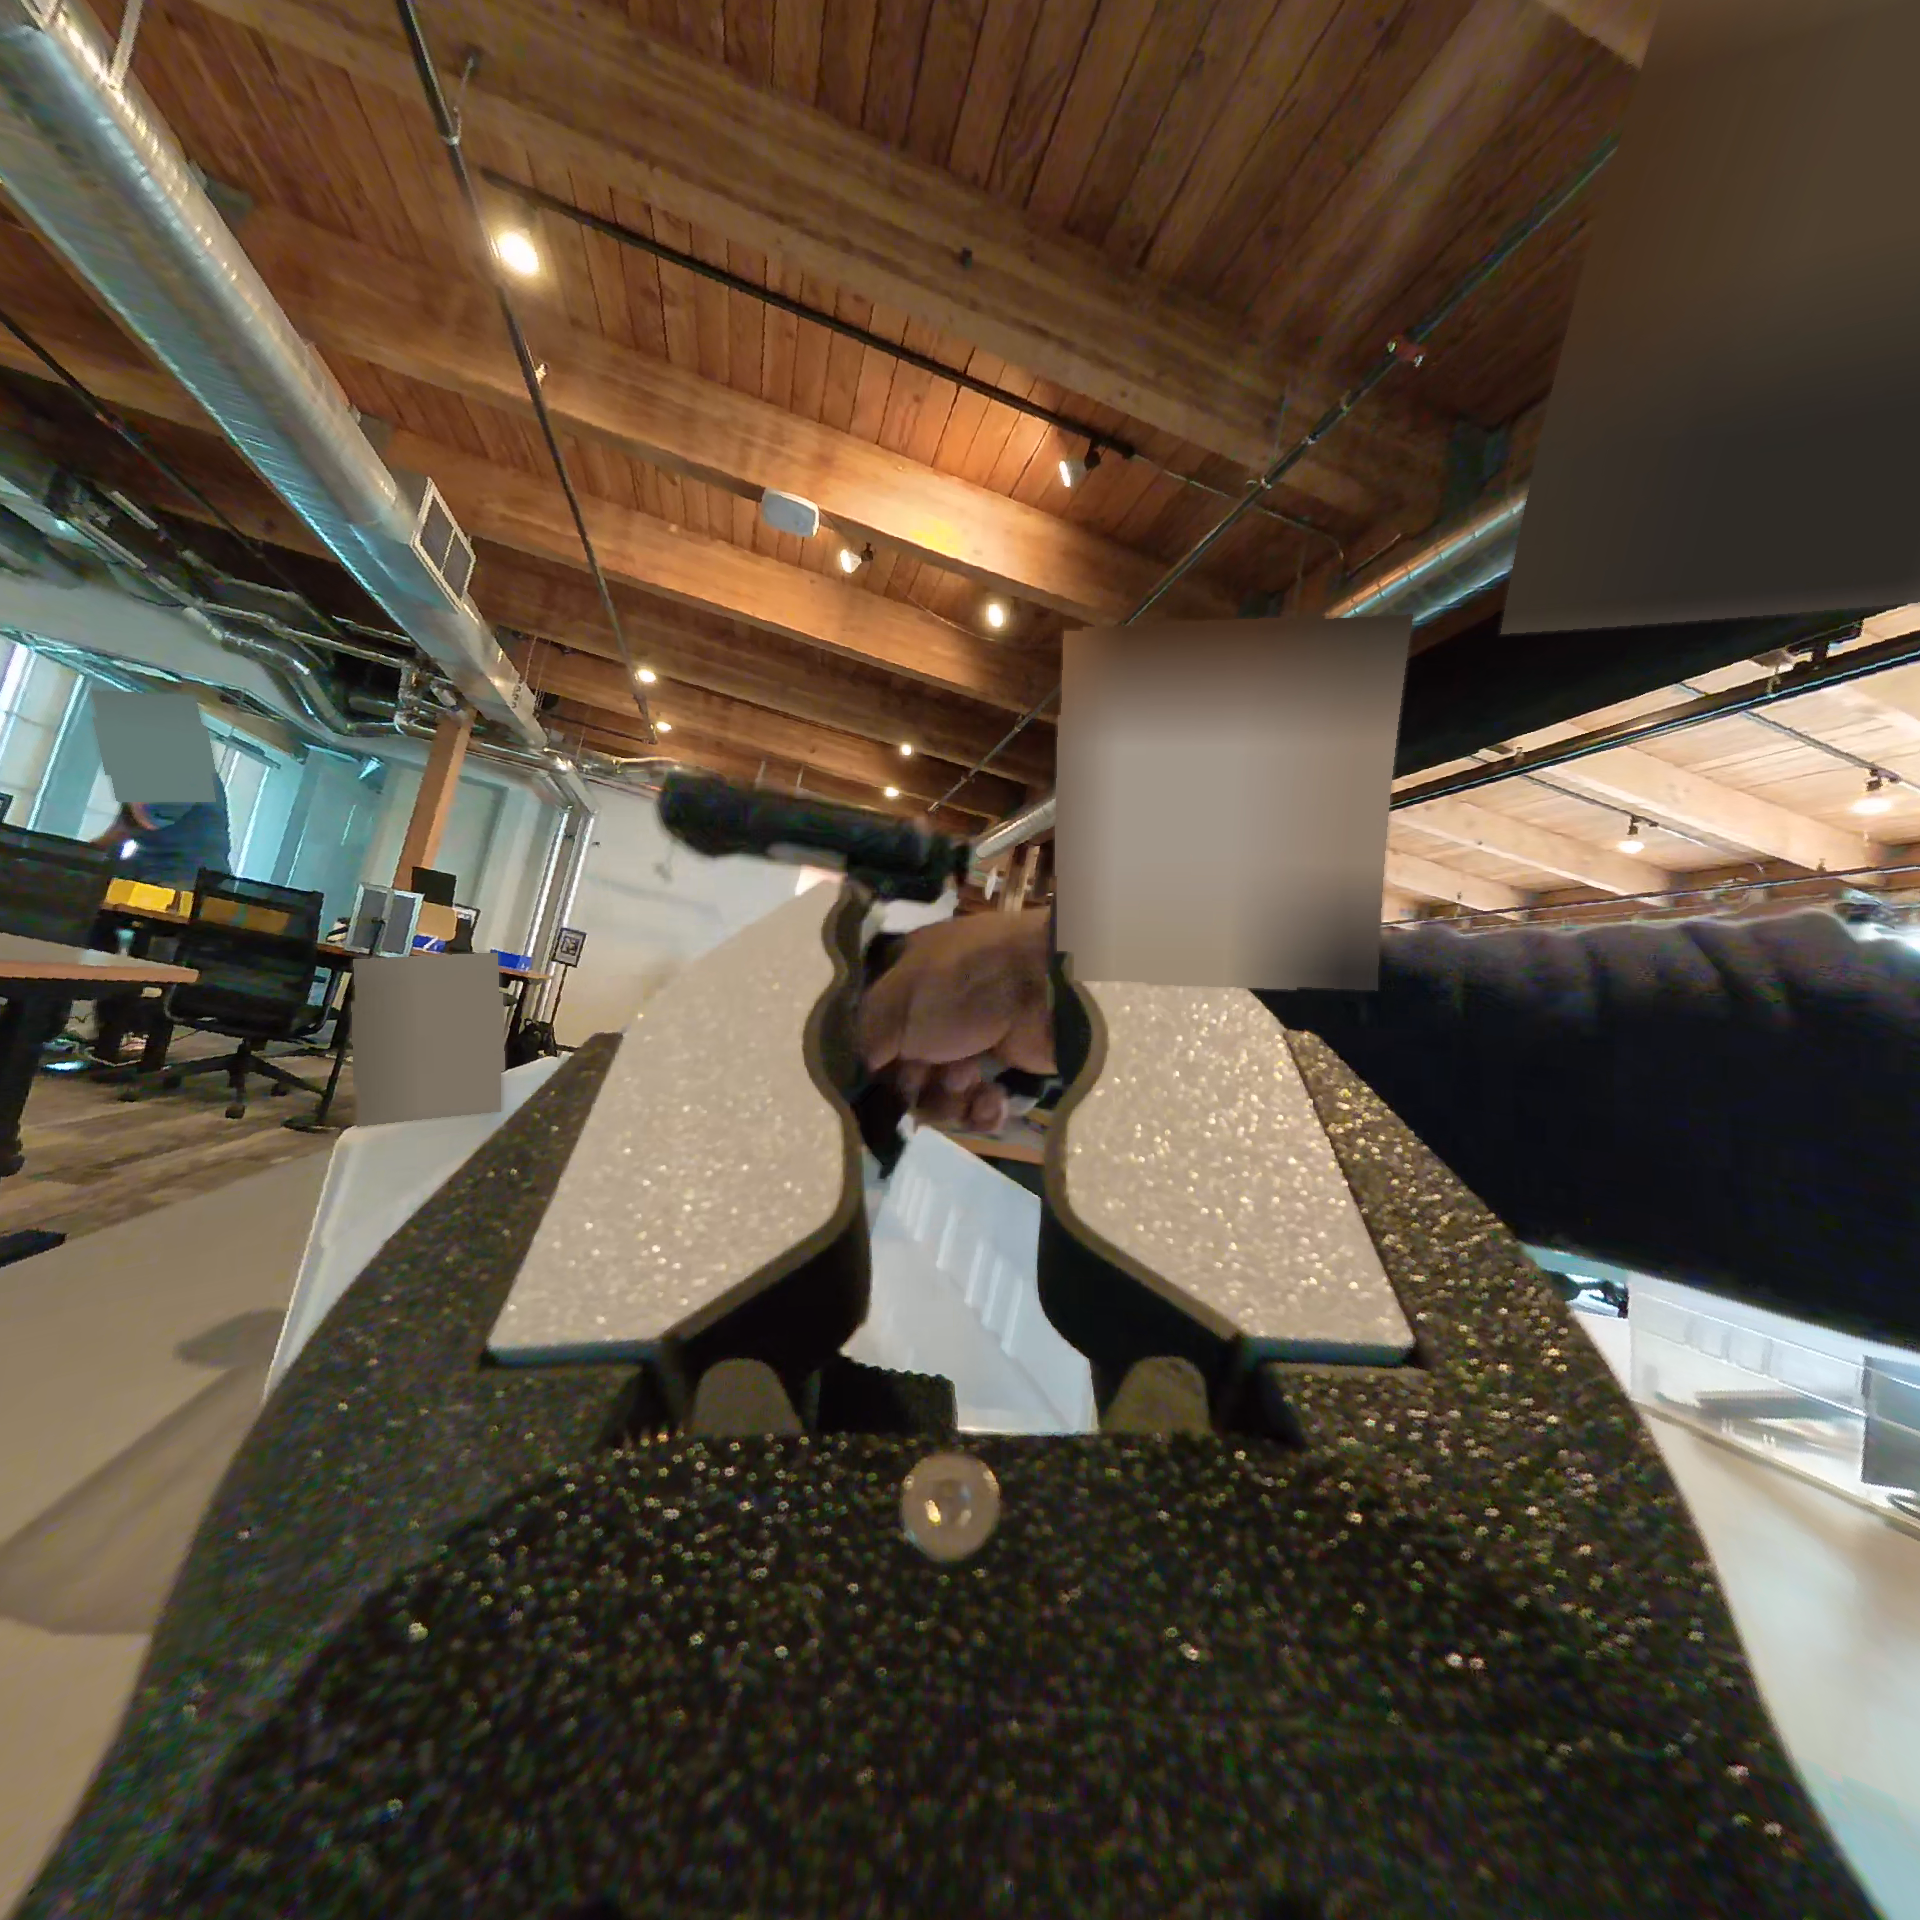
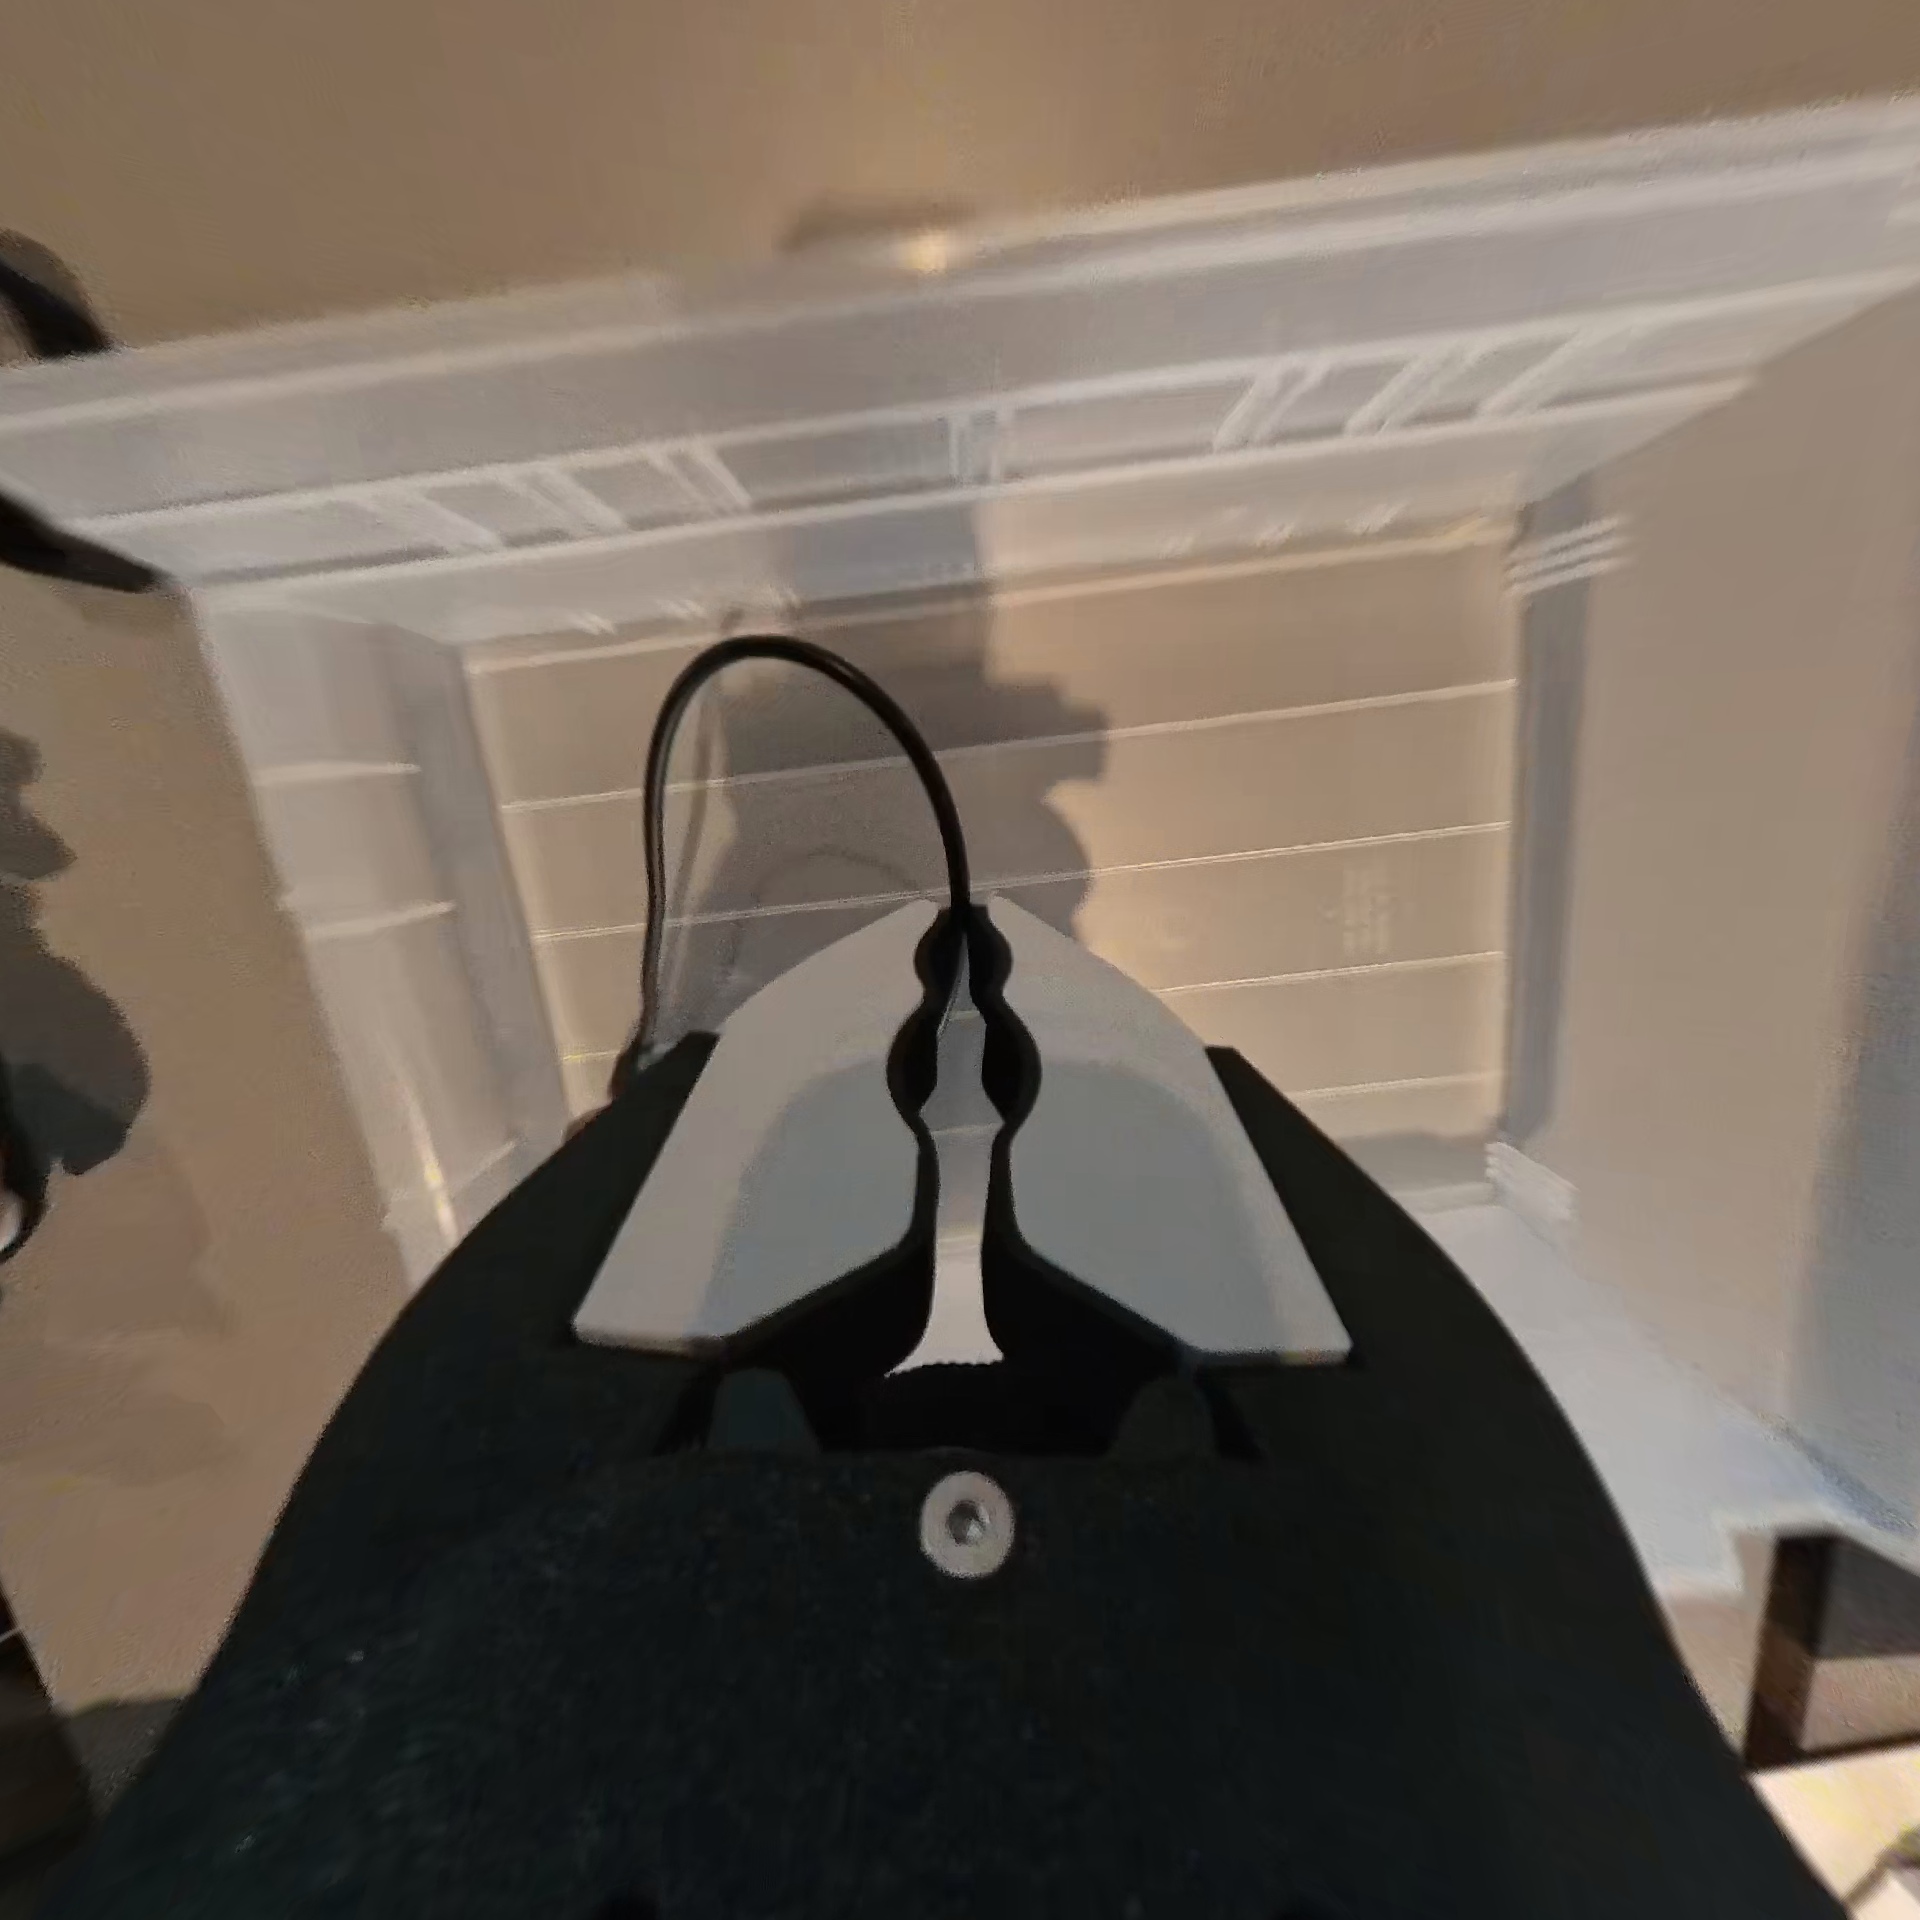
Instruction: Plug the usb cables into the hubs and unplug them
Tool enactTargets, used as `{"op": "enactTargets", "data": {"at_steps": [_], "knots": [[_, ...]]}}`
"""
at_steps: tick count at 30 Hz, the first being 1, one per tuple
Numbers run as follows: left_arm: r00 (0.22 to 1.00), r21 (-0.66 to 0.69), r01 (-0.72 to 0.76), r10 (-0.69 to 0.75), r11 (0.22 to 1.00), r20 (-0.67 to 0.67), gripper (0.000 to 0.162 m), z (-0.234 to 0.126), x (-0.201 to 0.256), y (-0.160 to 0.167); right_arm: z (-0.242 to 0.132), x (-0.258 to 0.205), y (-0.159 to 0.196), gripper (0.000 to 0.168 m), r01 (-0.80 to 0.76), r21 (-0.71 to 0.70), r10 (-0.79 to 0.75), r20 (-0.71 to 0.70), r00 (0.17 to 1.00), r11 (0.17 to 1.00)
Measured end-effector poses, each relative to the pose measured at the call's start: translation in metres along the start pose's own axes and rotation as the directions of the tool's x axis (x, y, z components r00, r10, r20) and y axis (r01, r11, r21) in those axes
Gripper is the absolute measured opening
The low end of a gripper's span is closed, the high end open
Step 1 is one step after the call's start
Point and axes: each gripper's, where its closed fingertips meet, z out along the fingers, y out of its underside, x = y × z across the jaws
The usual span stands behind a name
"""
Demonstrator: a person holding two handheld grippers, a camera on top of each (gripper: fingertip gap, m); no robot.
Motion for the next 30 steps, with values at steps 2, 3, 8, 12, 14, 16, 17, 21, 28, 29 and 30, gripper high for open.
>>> {"op": "enactTargets", "data": {"at_steps": [2,3,8,12,14,16,17,21,28,29,30], "knots": [[1.0,-0.002,0.001,-0.001,1.0,-0.005,0.034,0.0,0.001,0.001,-0.033,-0.005,-0.007,0.002,0.043,0.11,-0.04,-0.026,0.999,0.993],[1.0,-0.005,0.0,0.0,1.0,-0.007,0.034,0.001,0.002,0.001,-0.052,-0.007,-0.008,0.003,0.066,0.169,-0.059,-0.046,0.997,0.983],[0.999,-0.034,-0.004,0.003,0.999,-0.04,0.034,0.004,0.009,0.007,-0.162,-0.012,0.026,0.002,0.144,0.403,-0.077,-0.177,0.981,0.904],[0.996,-0.061,-0.013,0.008,0.998,-0.086,0.034,0.008,0.019,0.012,-0.26,-0.003,0.097,0.002,0.15,0.55,0.02,-0.291,0.957,0.822],[0.993,-0.077,-0.024,0.015,0.997,-0.118,0.034,0.01,0.026,0.016,-0.311,0.003,0.149,0.002,0.134,0.607,0.101,-0.337,0.936,0.783],[0.988,-0.093,-0.038,0.023,0.995,-0.156,0.034,0.013,0.035,0.02,-0.358,0.008,0.21,0.003,0.129,0.639,0.177,-0.393,0.902,0.758],[0.984,-0.102,-0.047,0.028,0.994,-0.176,0.034,0.014,0.04,0.022,-0.38,0.01,0.245,0.003,0.122,0.642,0.223,-0.429,0.875,0.757],[0.967,-0.137,-0.085,0.048,0.987,-0.248,0.034,0.02,0.061,0.033,-0.45,0.011,0.395,0.003,0.08,0.609,0.367,-0.571,0.734,0.789],[0.92,-0.179,-0.161,0.082,0.971,-0.384,0.033,0.037,0.118,0.057,-0.458,-0.012,0.62,0.003,-0.131,0.393,0.386,-0.692,0.61,0.91],[0.911,-0.182,-0.169,0.084,0.969,-0.403,0.033,0.039,0.128,0.061,-0.452,-0.012,0.642,0.003,-0.163,0.365,0.386,-0.699,0.602,0.917],[0.902,-0.186,-0.175,0.082,0.967,-0.424,0.033,0.042,0.139,0.066,-0.445,-0.01,0.661,0.003,-0.189,0.335,0.379,-0.709,0.594,0.923]]}}
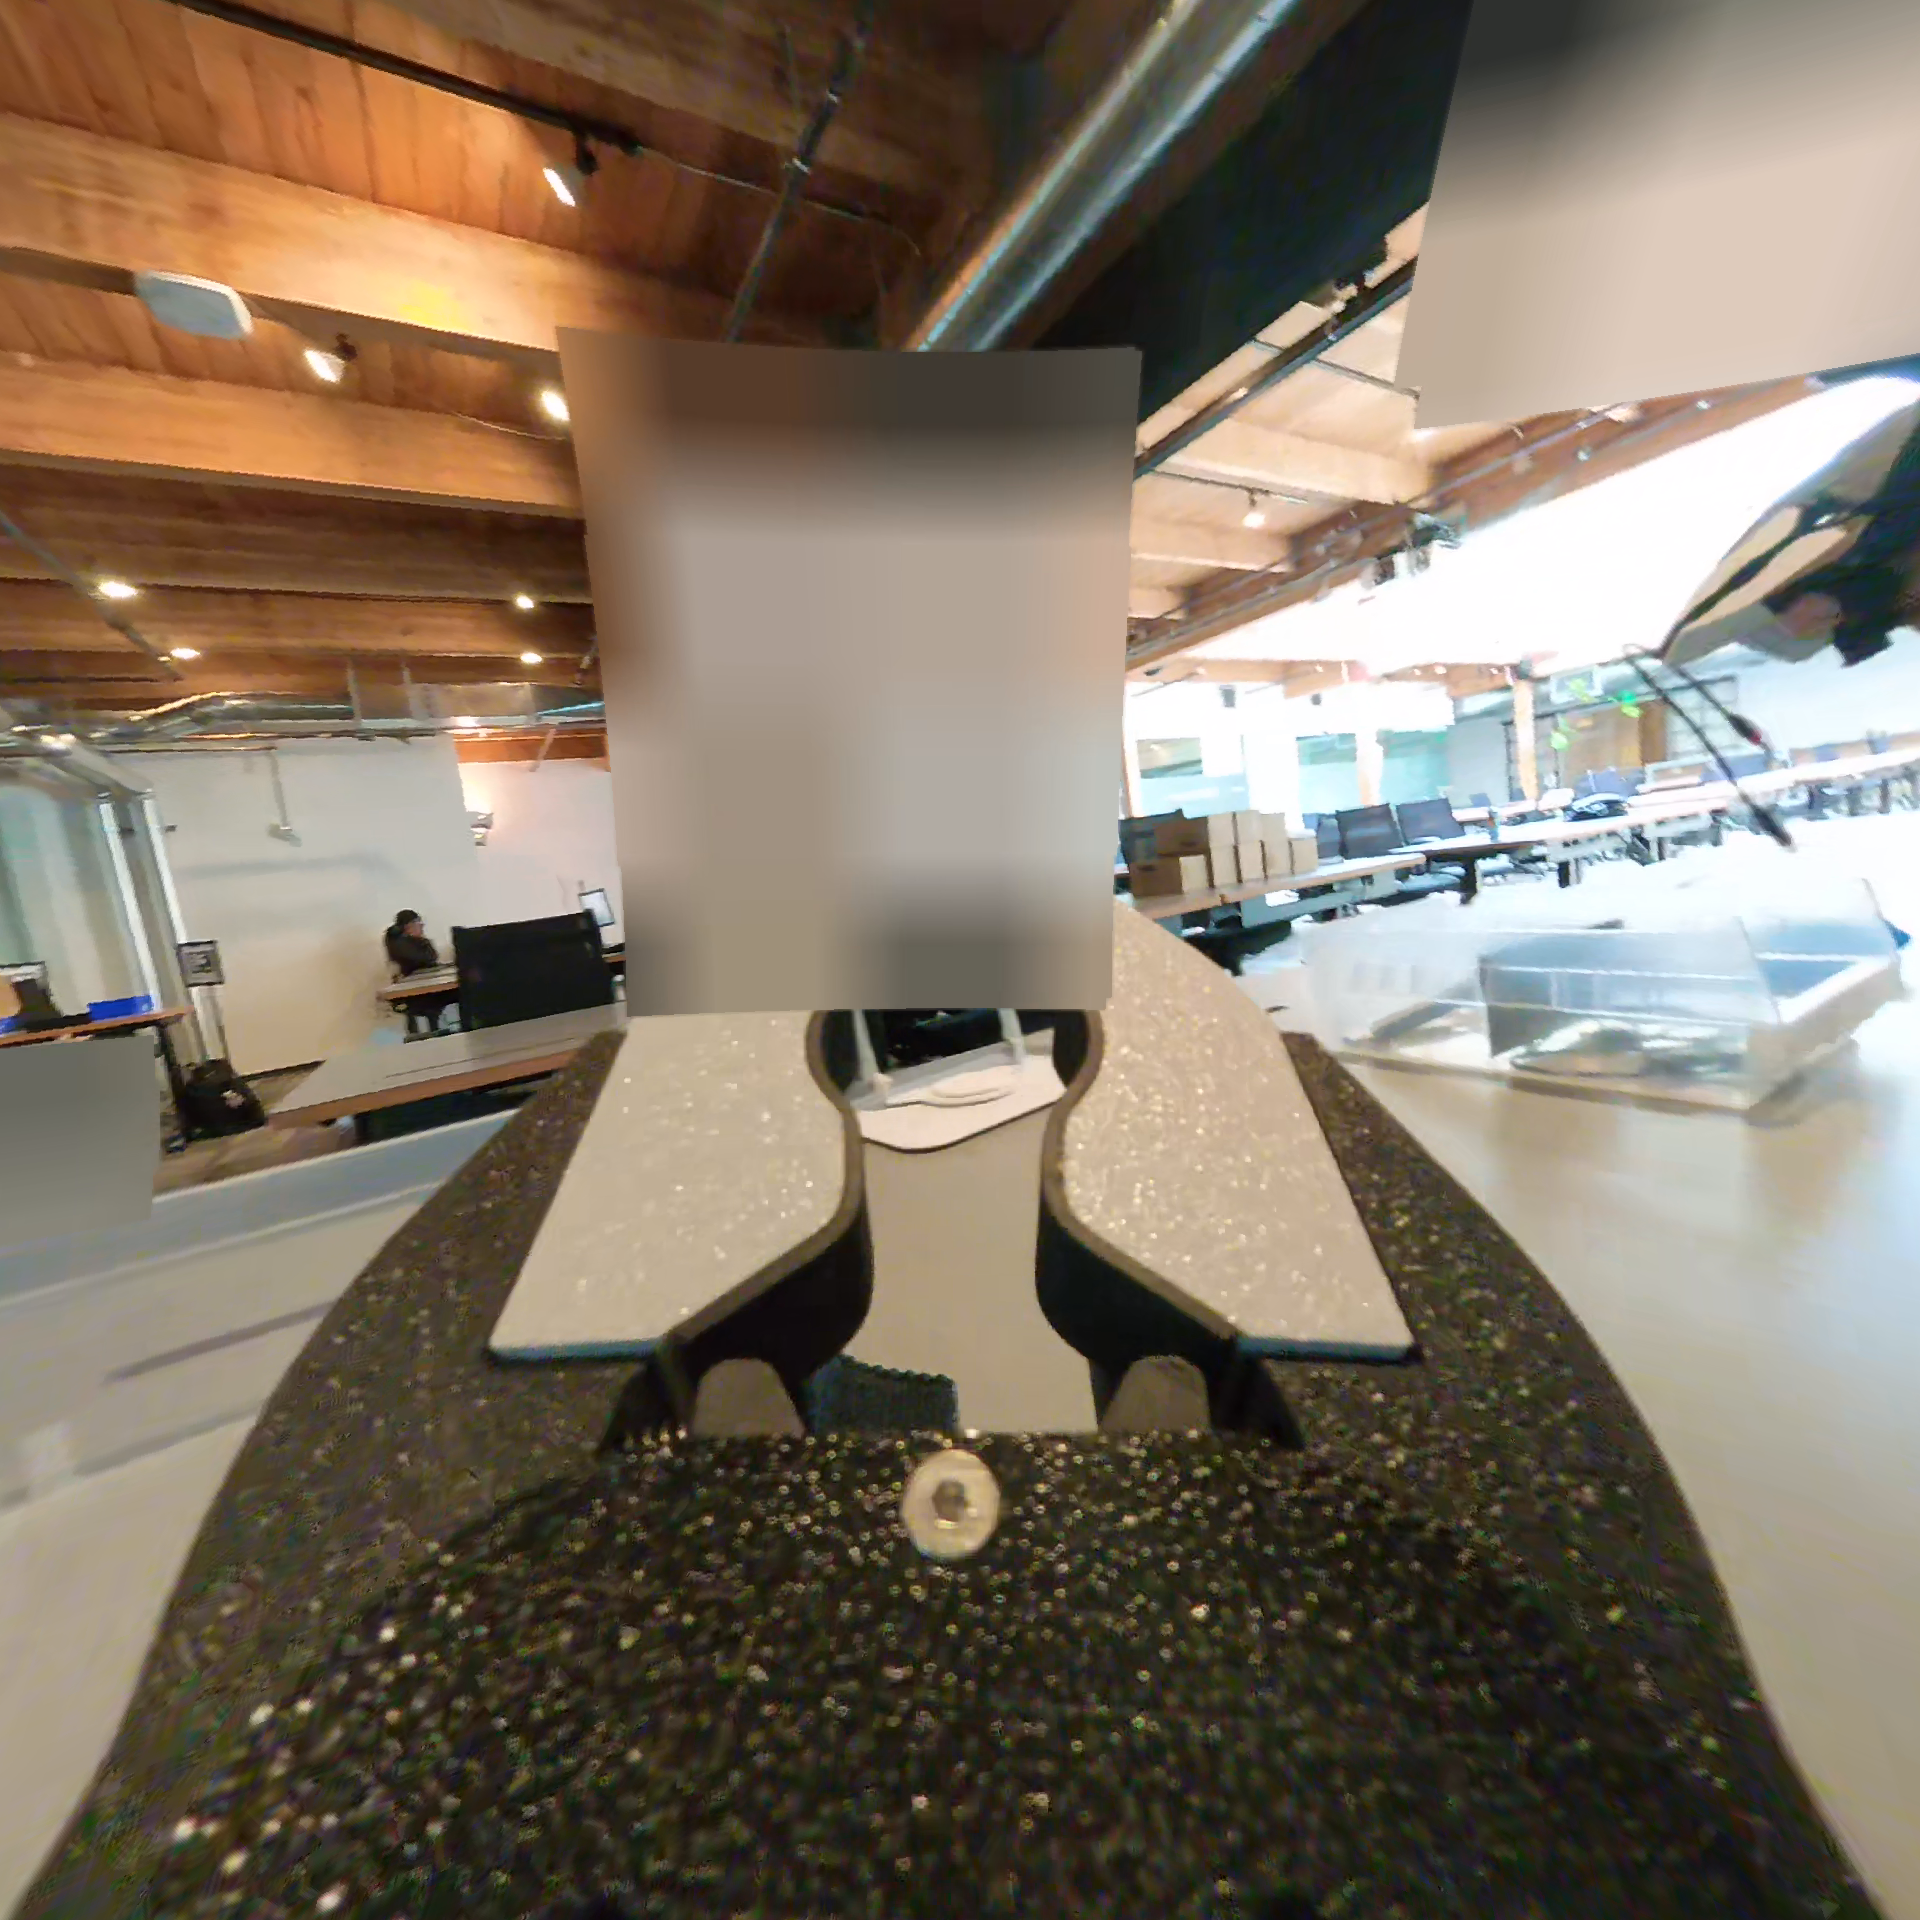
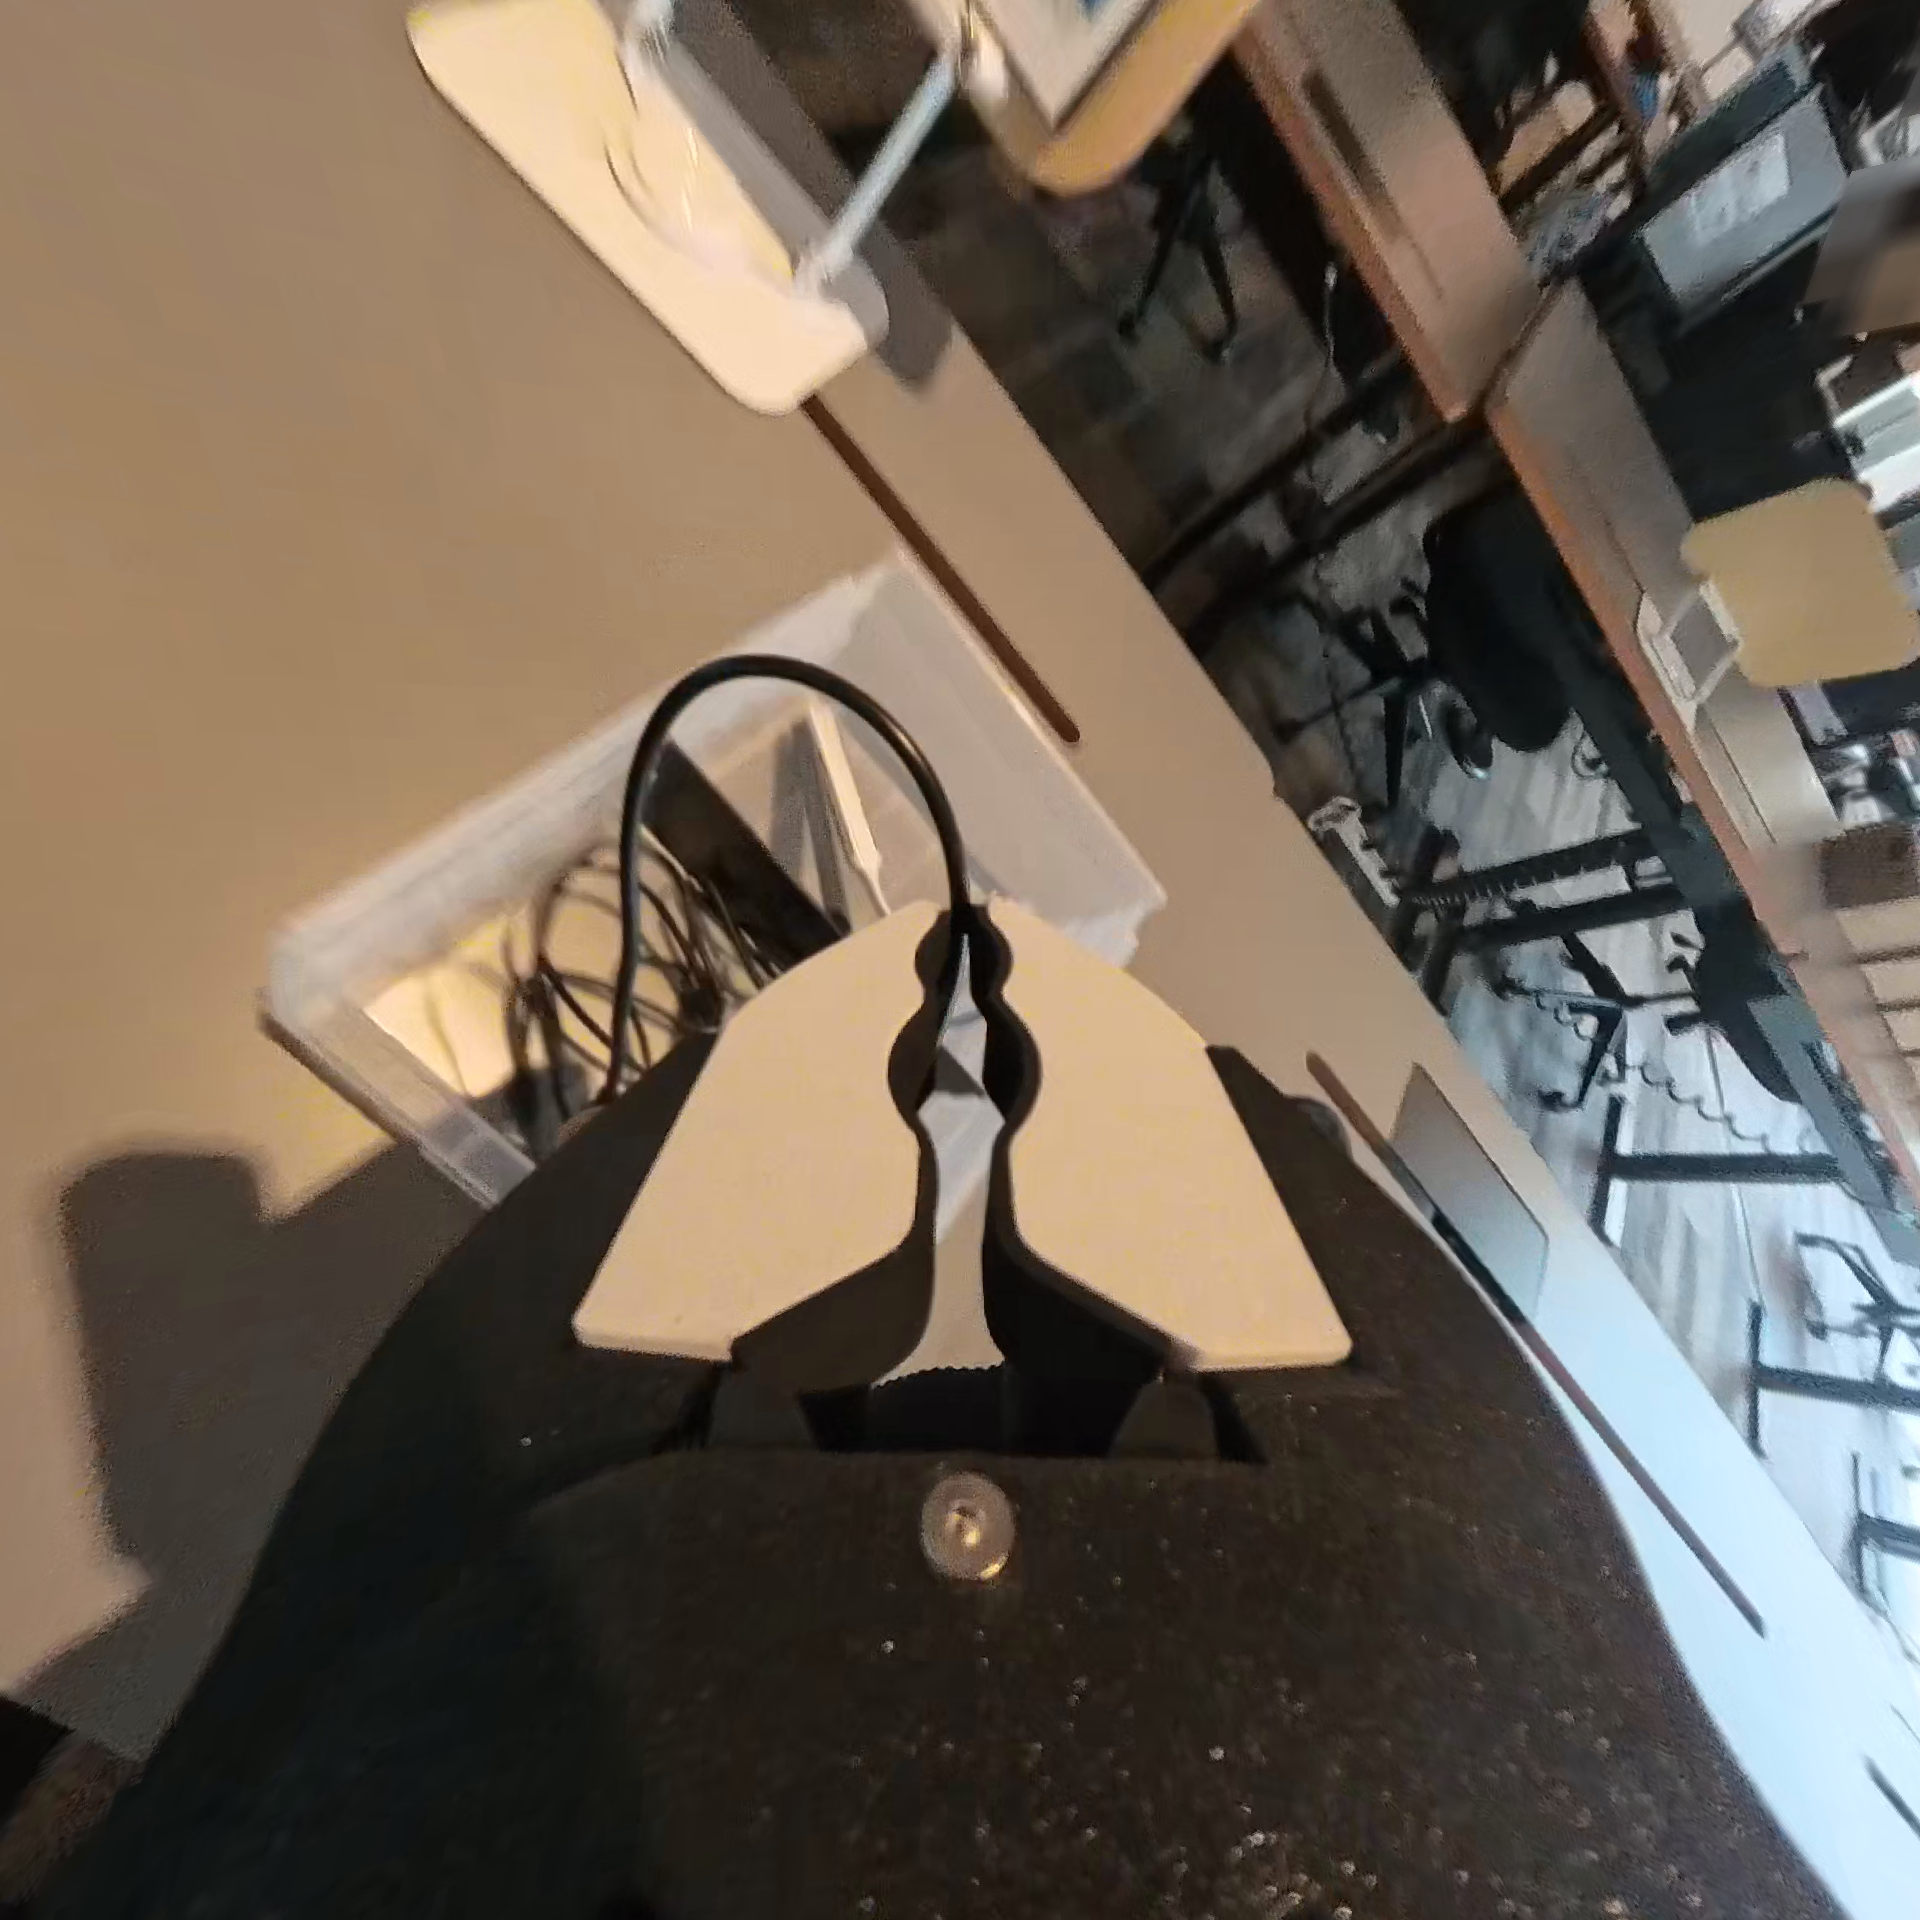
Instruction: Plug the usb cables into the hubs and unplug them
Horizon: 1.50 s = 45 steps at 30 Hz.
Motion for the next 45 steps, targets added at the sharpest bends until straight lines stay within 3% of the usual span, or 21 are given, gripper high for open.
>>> {"op": "enactTargets", "data": {"at_steps": [6,12,19,22,25,28,31,33,36,39,42,45], "knots": [[0.993,-0.052,-0.041,0.035,0.998,-0.111,0.033,0.036,0.048,0.015,0.048,-0.009,0.063,0.003,0.096,-0.104,-0.093,0.042,0.995,0.99],[0.98,-0.104,-0.091,0.071,0.99,-0.186,0.033,0.051,0.085,0.032,0.096,-0.058,0.088,0.003,0.254,-0.164,-0.223,0.182,0.958,0.953],[0.978,-0.124,-0.112,0.087,0.986,-0.19,0.033,0.047,0.094,0.039,0.123,-0.094,0.109,0.003,0.33,-0.208,-0.255,0.318,0.913,0.921],[0.975,-0.138,-0.106,0.075,0.985,-0.209,0.033,0.049,0.097,0.042,0.127,-0.099,0.113,0.008,0.323,-0.206,-0.247,0.324,0.913,0.924],[0.964,-0.177,-0.132,0.085,0.975,-0.252,0.033,0.051,0.106,0.052,0.126,-0.092,0.11,0.033,0.263,-0.185,-0.208,0.27,0.94,0.947],[0.951,-0.213,-0.16,0.092,0.964,-0.296,0.033,0.055,0.115,0.062,0.116,-0.08,0.102,0.043,0.165,-0.123,-0.14,0.193,0.971,0.979],[0.938,-0.236,-0.17,0.084,0.957,-0.336,0.033,0.06,0.123,0.069,0.095,-0.07,0.091,0.045,0.051,-0.005,-0.05,0.12,0.991,0.999],[0.93,-0.253,-0.179,0.08,0.951,-0.358,0.034,0.062,0.128,0.075,0.072,-0.078,0.071,0.044,-0.046,0.154,0.024,0.142,0.99,0.987],[0.92,-0.276,-0.177,0.059,0.945,-0.388,0.034,0.066,0.138,0.084,0.03,-0.098,0.036,0.042,-0.154,0.447,0.076,0.188,0.979,0.881],[0.916,-0.277,-0.162,0.04,0.947,-0.398,0.035,0.073,0.15,0.09,-0.008,-0.108,0.013,0.046,-0.239,0.705,0.166,0.172,0.971,0.667],[0.93,-0.257,-0.104,0.003,0.961,-0.367,0.036,0.087,0.163,0.09,-0.028,-0.1,0.016,0.047,-0.25,0.845,0.305,0.11,0.946,0.473],[0.934,-0.268,0.002,-0.098,0.964,-0.344,0.027,0.105,0.18,0.09,-0.029,-0.083,0.029,0.042,-0.303,0.886,0.434,0.133,0.891,0.35]]}}
